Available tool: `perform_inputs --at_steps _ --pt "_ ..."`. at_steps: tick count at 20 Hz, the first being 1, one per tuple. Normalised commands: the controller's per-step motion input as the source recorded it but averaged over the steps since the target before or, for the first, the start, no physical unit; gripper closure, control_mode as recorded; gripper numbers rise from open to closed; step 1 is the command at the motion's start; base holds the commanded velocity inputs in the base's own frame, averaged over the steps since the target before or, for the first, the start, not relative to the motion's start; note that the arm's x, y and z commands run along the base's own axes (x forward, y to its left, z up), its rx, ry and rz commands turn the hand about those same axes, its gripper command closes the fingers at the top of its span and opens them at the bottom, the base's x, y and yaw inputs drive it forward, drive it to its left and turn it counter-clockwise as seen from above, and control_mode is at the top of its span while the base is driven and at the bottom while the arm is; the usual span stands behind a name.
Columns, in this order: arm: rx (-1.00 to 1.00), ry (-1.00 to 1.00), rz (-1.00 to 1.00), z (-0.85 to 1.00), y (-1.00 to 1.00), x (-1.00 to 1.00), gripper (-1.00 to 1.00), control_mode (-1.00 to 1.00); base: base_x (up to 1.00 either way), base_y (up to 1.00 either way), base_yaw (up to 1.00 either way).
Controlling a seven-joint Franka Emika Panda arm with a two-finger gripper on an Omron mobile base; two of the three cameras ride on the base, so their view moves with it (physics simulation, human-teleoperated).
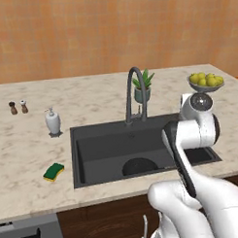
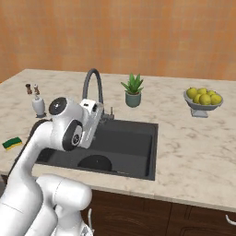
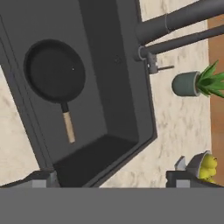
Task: Pick the pan and sponge and place them into the sink. Then turn on the water.
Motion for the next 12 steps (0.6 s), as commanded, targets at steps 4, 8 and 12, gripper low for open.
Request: perform_inputs --at_steps 4,8,12 --pt "0.23 -0.02 -0.31 0.71 0.55 -0.73 -1.0 -1.0 0.0 0.0 0.0" --pt "0.37 -0.02 -0.25 0.57 0.47 -0.69 -1.0 -1.0 0.0 0.0 0.0" --pt "0.45 -0.09 -0.24 0.24 0.6 -0.59 -1.0 -1.0 0.0 0.0 0.0"
